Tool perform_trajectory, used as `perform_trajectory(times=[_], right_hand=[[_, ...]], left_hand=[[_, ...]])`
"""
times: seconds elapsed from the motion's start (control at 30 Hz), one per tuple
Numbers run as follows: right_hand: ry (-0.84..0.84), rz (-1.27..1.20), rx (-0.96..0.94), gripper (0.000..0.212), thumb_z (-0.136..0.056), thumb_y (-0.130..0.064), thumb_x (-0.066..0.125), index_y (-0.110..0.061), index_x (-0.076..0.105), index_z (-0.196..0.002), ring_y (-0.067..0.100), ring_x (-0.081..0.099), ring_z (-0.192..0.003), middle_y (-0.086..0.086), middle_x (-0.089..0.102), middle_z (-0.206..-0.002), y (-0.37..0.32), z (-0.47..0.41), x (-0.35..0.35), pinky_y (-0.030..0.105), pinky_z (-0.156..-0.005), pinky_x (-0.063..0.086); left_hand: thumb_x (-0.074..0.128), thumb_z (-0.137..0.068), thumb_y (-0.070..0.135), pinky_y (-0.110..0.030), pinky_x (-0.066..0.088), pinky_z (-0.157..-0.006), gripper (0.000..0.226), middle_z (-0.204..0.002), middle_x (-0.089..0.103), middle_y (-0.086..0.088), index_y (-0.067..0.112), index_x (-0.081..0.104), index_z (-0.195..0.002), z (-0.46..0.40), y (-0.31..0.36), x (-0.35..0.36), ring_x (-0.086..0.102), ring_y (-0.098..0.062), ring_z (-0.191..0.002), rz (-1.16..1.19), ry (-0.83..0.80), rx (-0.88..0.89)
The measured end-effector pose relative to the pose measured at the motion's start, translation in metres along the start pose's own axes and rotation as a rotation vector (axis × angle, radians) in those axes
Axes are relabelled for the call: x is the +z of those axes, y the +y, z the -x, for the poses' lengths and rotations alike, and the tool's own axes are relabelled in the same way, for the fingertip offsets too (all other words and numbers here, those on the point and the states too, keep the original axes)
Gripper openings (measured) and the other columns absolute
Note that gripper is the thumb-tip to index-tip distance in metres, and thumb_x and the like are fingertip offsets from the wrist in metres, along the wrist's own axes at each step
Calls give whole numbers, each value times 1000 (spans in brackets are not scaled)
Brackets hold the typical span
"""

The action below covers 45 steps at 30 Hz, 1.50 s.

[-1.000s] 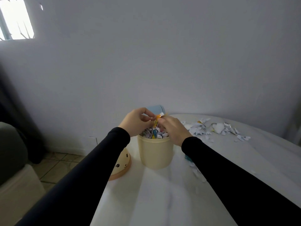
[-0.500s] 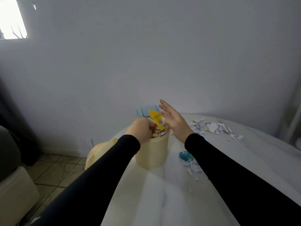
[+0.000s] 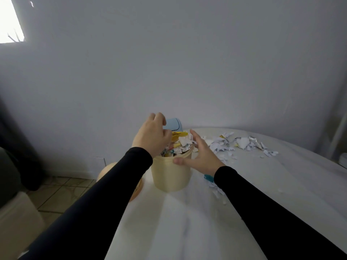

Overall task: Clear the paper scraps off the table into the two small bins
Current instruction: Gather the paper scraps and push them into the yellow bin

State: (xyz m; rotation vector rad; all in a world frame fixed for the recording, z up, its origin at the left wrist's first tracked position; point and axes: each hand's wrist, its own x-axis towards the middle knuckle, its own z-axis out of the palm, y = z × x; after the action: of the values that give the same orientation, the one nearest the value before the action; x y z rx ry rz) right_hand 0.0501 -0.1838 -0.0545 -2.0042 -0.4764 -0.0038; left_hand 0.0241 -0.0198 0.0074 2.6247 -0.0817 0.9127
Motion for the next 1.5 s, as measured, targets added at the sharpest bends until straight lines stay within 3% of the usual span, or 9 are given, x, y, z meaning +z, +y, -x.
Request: perform_trajectory(times=[0.13,0.23,0.47,0.6,0.93,1.03,1.1,1.3,1.5], right_hand=[[-37,-131,50,139,-53,-38,91,-31,-8,-150,4,21,-139,-13,21,-151,-2,0,14,24,-109,24],[-52,-204,75,139,-62,-19,89,-26,-19,-149,1,31,-128,-10,27,-144,-3,0,20,15,-99,27],[41,-202,117,151,-39,-45,94,-34,-7,-150,11,34,-137,-6,23,-156,-1,-3,30,34,-113,30],[44,-197,100,140,-49,-35,94,-29,-2,-151,4,37,-125,-8,29,-152,-1,-4,34,25,-103,32],[79,-198,74,139,-45,-41,94,-32,2,-150,5,35,-129,-12,29,-149,0,-3,38,25,-105,31],[75,-210,71,140,-43,-42,94,-33,3,-149,7,39,-129,-12,34,-146,-1,-3,41,29,-108,35],[77,-213,73,137,-43,-41,94,-33,6,-149,8,43,-125,-13,40,-140,-1,-4,43,30,-106,38],[75,-220,77,137,-34,-50,93,-39,12,-144,8,49,-122,-15,46,-135,0,-5,46,34,-105,43],[38,-254,71,136,-29,-53,94,-47,14,-139,6,55,-118,-17,53,-130,2,-9,52,36,-104,45]], left_hand=[[47,-88,28,-34,35,-103,42,-137,45,-5,16,50,-128,4,15,15,41,-24,-125,15,-121,151],[38,-94,36,-37,43,-95,38,-121,61,-7,17,60,-119,6,23,29,54,-25,-111,-109,-431,118],[42,-95,28,-29,43,-84,33,-110,67,-5,17,67,-112,-3,12,23,56,-20,-92,-131,-591,-76],[51,-91,31,-20,38,-88,34,-126,61,0,24,60,-124,0,11,9,55,-18,-114,56,-494,-74],[47,-92,18,-16,33,-86,25,-119,58,2,17,64,-112,26,-15,-11,50,-13,-111,196,137,-56],[40,-95,29,-34,39,-95,38,-129,52,-12,8,50,-126,33,-21,-5,44,-29,-119,43,-67,-370],[35,-97,30,-36,44,-80,35,-114,57,-17,3,53,-112,36,-18,-3,52,-32,-103,108,-203,-508],[27,-98,18,-51,28,-106,33,-104,62,-9,10,59,-95,35,-13,-4,48,-32,-116,-120,-227,-329],[28,-98,21,-48,25,-106,28,-101,60,-8,13,54,-103,18,-2,3,52,-30,-105,-18,-389,-183]])
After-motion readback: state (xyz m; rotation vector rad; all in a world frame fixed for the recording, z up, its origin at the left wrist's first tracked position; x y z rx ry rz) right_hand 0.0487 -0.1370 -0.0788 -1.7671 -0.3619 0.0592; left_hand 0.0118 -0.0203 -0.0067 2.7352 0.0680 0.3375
